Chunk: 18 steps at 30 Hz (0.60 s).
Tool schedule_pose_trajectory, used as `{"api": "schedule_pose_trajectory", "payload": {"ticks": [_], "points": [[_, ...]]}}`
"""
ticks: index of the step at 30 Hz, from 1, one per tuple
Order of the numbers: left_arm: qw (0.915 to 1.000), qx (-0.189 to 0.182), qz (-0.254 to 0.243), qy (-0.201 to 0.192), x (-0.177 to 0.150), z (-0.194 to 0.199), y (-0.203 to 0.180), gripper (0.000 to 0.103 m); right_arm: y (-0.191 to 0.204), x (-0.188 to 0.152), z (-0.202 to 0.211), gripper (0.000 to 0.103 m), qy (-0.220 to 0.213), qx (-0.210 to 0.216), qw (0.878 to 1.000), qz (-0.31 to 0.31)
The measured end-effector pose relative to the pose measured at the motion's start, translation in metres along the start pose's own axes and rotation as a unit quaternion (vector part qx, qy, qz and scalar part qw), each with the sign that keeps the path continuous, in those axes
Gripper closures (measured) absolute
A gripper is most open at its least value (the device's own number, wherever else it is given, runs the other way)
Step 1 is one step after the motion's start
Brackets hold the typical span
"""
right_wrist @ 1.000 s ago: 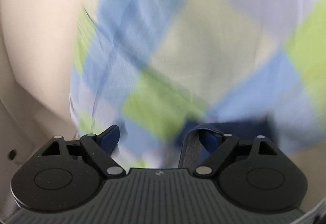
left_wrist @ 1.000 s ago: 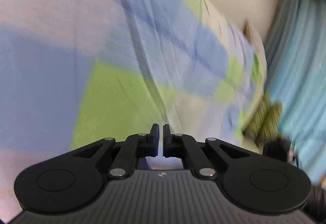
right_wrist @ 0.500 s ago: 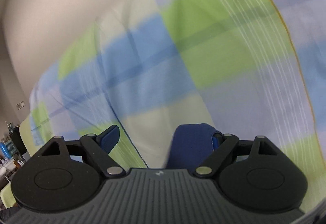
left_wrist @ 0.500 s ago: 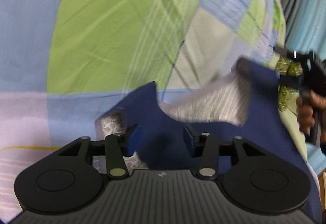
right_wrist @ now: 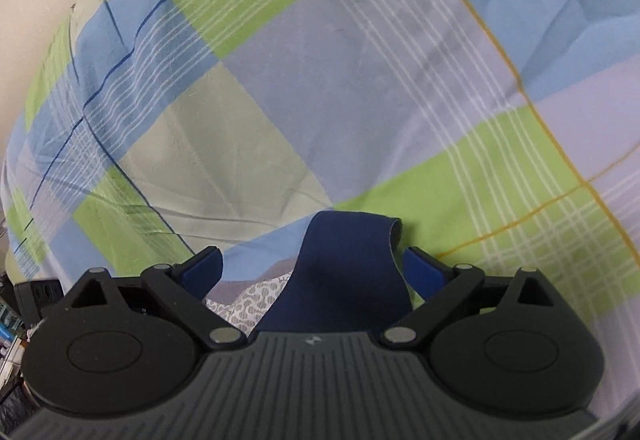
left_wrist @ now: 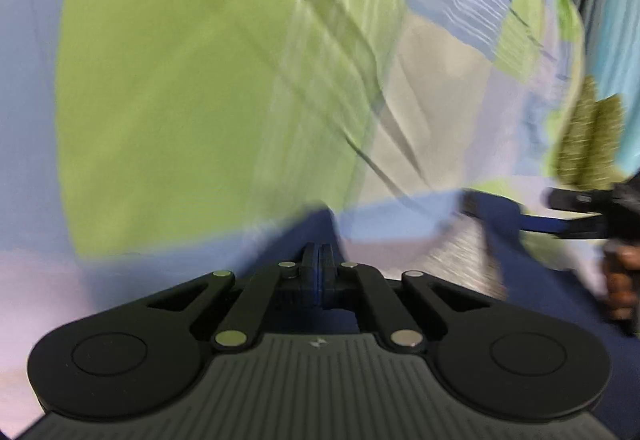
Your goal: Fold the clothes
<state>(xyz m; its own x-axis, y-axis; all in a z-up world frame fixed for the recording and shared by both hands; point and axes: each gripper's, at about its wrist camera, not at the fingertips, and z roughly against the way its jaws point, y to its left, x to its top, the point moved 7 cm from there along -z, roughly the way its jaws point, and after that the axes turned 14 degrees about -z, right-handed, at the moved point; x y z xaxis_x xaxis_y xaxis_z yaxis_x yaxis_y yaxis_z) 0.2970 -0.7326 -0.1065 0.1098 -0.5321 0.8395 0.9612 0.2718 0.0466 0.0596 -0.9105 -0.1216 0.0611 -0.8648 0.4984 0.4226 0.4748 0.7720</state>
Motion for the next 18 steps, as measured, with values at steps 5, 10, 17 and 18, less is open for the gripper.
{"api": "schedule_pose_trajectory", "payload": {"ticks": [5,10,17,18], "points": [[0.9999,0.001,0.001,0.012,-0.001,0.014,0.012,0.103,0.004,0.0,0.01,0.007,-0.003,0.009,1.0,-0.005],[0.9986,-0.022,-0.006,0.047,-0.028,0.049,0.007,0.058,0.008,-0.029,0.053,0.007,0.014,0.009,1.0,0.009],[0.9975,-0.044,0.014,0.054,-0.085,0.165,0.01,0.047,0.004,-0.087,0.15,0.007,0.02,-0.003,1.0,0.019],[0.9974,-0.044,0.012,0.056,-0.09,0.182,0.003,0.047,0.001,-0.095,0.173,0.007,0.016,-0.007,1.0,0.012]]}}
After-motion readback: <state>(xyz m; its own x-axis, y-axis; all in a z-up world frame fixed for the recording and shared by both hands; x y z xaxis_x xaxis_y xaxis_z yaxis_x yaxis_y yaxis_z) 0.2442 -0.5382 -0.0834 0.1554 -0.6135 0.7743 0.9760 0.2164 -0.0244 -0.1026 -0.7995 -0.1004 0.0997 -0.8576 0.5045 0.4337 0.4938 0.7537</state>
